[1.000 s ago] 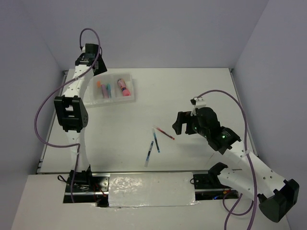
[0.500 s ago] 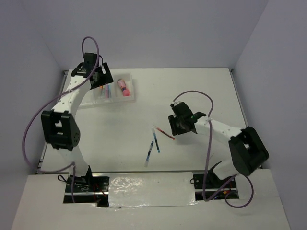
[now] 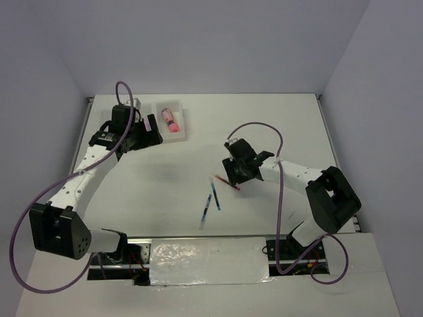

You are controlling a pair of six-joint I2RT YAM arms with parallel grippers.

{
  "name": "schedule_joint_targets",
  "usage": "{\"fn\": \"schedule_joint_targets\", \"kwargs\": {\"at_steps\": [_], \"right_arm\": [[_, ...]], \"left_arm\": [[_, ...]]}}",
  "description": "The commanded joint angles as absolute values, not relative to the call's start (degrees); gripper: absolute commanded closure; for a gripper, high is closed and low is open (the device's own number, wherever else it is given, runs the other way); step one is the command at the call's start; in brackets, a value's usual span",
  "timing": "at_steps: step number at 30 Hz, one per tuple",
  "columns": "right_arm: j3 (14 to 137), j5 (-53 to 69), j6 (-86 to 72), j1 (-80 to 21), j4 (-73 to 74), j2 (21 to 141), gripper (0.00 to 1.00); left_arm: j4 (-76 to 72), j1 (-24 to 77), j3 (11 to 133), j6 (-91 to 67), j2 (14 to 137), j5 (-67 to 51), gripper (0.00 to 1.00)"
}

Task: Sort the stationery into containers
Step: Pick up the pen from the center of the board.

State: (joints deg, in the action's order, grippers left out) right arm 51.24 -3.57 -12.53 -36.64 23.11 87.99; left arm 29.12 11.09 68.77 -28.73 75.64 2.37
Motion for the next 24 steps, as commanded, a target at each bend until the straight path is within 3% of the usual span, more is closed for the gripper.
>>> {"fn": "schedule_joint_targets", "kwargs": {"at_steps": [1,7,10,13,14,15,17,21,24], "right_arm": [[53.18,-2.56,-10.99,-37.97,21.10,87.98,0.47],[55.45,-3.07,-8.88,-38.67,22.14,93.07,0.49],[57.30,-3.34,-9.23,-38.76,23.03,96.94,0.56],[58.26,-4.21,-10.72,-38.76,22.76,99.05,0.70],[58.71,-4.83,-11.59,-38.76,23.11,99.57,0.81],[59.23,-7.27,-12.21,-38.67,23.90,100.45,0.83],[60.20,-9.39,-14.41,-38.50,24.69,100.63,0.98],[59.68,-9.24,-18.19,-38.23,22.78,96.43,1.00],[54.08,2.51,-20.30,-38.58,13.83,88.27,1.00]], "left_arm": [[27.86,11.07,66.98,-28.13,72.52,0.44,0.01],[27.60,11.25,65.31,-28.39,71.11,-1.93,0.01],[26.72,11.34,63.73,-29.44,70.40,-2.90,0.01],[24.00,12.04,60.74,-31.11,69.18,-6.32,0.01],[22.17,12.48,58.64,-32.24,69.08,-6.76,0.01],[21.19,13.09,57.67,-32.86,69.00,-7.20,0.01],[18.21,15.20,55.12,-34.53,69.08,-8.87,0.01],[5.75,19.85,50.20,-39.62,69.17,-16.68,0.01],[-8.32,22.84,45.89,-47.87,70.66,-24.60,0.01]]}}
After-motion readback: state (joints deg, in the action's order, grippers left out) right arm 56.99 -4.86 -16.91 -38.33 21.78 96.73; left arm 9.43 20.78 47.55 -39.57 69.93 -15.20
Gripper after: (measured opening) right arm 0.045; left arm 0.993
